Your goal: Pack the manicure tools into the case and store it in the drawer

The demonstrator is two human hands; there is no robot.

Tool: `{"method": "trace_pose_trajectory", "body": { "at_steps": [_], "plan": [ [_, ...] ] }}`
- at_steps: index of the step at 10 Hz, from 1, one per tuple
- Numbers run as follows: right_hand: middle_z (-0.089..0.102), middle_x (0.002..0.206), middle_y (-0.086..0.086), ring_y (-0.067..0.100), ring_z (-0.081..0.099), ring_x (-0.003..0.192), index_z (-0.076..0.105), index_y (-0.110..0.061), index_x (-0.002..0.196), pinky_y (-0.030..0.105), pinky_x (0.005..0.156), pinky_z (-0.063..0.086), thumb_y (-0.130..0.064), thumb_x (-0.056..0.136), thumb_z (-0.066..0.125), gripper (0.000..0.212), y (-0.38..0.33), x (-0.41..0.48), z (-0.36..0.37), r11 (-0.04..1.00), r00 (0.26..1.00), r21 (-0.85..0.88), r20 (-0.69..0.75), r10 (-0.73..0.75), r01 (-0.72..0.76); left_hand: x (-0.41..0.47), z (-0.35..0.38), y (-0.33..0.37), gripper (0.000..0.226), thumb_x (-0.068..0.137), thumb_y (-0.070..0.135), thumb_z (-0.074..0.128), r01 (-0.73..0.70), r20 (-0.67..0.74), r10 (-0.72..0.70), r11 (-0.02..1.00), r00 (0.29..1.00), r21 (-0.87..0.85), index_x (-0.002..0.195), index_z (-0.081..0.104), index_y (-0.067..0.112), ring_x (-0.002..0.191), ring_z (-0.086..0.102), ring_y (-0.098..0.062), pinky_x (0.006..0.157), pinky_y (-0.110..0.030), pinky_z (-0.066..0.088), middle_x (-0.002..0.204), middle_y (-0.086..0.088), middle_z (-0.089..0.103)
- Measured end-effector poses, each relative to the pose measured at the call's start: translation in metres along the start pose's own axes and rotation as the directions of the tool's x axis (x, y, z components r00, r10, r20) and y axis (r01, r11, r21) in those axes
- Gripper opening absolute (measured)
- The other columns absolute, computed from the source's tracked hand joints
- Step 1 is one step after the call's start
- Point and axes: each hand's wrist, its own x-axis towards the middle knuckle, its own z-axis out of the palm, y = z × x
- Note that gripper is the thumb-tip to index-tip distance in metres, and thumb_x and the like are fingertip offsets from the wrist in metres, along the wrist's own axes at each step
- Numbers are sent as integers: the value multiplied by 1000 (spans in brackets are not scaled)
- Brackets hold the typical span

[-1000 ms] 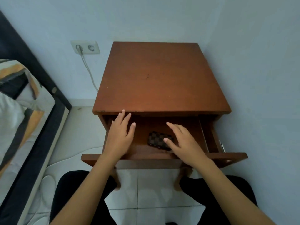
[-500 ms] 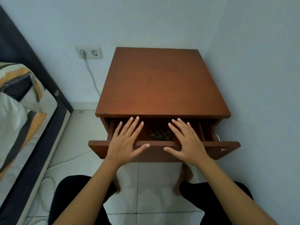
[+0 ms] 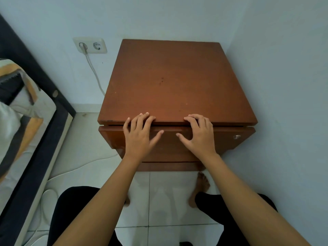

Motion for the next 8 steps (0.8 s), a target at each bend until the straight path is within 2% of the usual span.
{"method": "trace_pose_trajectory", "body": {
  "at_steps": [1,3,4,5,6,7,8],
  "plan": [
    [57,110,6,24,49,100,56,-19,106,37,87,44,-36,72,70,40,-7,3,6,997,996,-25,-58,65,-67,2,3,5,39,85,45,56,36,-33,-36,999,999,13,116,54,22,121,45,-22,106,-42,21,124,-4,58],
    [55,113,6,27,51,102,54,-18,107,36,89,43,-33,73,71,40,-12,4,-1,996,997,-52,1,75,-75,1,-7,1,41,86,37,58,9,82,-11,1000,997,22,123,52,21,127,43,-24,107,-45,24,132,-5,53],
    [51,121,6,26,48,111,51,-18,115,38,96,42,-30,76,69,45,-16,5,-13,996,990,-57,117,77,-71,4,-25,3,48,89,39,52,6,213,-2,1000,977,-17,134,44,22,136,33,-23,113,-44,15,143,-3,43],
    [47,129,5,25,44,118,47,-17,125,37,97,41,-24,81,63,48,-22,2,-28,996,974,-61,212,74,-62,5,-42,6,60,91,41,49,32,387,-11,998,922,-48,144,27,24,144,13,-20,116,-43,7,155,-1,23],
    [43,133,6,25,41,121,44,-14,130,36,94,44,-19,85,58,48,-33,-6,-45,993,950,-64,291,112,-98,6,-62,12,67,91,39,52,123,534,-51,988,844,-99,147,21,22,145,6,-19,115,-44,13,158,0,13],
    [42,135,8,26,41,122,39,-15,134,37,95,42,-21,87,53,49,-36,-26,-52,977,895,-142,398,201,-157,-4,-76,17,68,91,38,53,154,579,-95,987,810,-54,147,21,17,146,5,-21,116,-43,13,158,-3,13],
    [39,138,8,28,38,126,35,-17,134,41,99,39,-23,88,51,49,-39,-82,-50,976,731,-192,650,207,-106,-56,-84,24,69,90,37,53,89,682,-5,992,731,-89,147,20,18,146,2,-21,116,-44,8,158,-2,12]
  ]
}}
